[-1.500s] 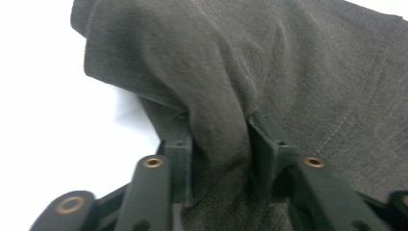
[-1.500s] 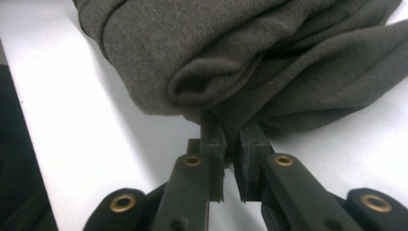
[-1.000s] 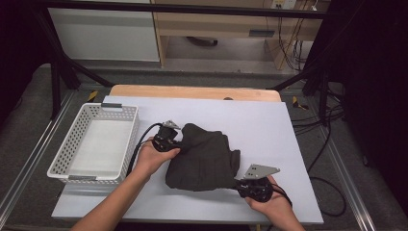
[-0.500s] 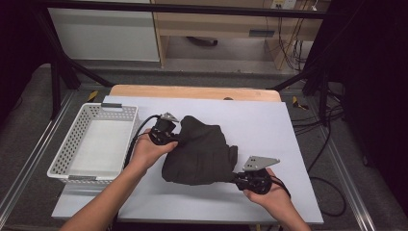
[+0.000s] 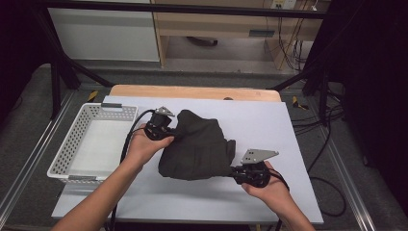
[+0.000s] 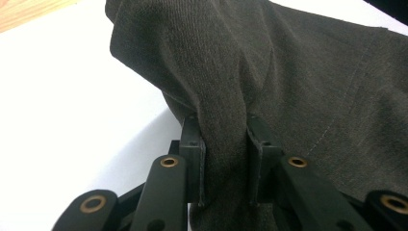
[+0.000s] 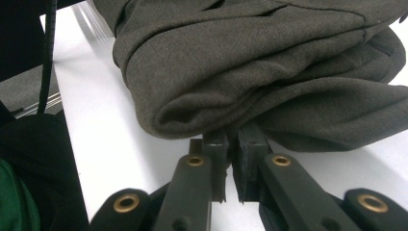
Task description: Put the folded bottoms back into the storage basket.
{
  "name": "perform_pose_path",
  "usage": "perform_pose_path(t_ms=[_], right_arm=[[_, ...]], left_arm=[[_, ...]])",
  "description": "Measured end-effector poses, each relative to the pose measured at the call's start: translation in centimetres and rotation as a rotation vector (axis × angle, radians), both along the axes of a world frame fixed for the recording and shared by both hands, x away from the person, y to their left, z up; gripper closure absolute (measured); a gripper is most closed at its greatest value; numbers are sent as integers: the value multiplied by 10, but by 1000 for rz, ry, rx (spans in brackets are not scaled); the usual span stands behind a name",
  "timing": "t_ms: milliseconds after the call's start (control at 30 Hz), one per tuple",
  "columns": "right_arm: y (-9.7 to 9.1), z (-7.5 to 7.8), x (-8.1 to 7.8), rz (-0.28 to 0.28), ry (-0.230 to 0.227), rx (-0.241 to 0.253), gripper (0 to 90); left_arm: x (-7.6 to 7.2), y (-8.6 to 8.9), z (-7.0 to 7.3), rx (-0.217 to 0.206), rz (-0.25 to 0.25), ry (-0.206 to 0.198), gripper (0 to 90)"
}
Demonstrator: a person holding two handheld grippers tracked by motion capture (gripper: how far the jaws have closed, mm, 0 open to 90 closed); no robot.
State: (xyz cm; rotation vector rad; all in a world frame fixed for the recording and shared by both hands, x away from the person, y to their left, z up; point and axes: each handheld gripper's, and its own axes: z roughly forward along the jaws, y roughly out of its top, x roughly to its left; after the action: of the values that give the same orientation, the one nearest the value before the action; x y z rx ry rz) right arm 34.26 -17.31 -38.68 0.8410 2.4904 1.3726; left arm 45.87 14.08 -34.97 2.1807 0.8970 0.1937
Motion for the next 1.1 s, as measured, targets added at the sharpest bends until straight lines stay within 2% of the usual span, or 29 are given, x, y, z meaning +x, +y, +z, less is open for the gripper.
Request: perform_pose_path(t_ms=[367, 800, 1100], right_arm=[[6, 12, 5, 14, -9, 4, 853], [19, 27, 18, 34, -24, 20, 852], [33, 37, 29, 53, -32, 25, 852]], left_arm=[[-1, 9, 17, 3, 11, -13, 725], [4, 25, 36, -4, 23, -49, 725], [7, 42, 39, -16, 44, -59, 725]])
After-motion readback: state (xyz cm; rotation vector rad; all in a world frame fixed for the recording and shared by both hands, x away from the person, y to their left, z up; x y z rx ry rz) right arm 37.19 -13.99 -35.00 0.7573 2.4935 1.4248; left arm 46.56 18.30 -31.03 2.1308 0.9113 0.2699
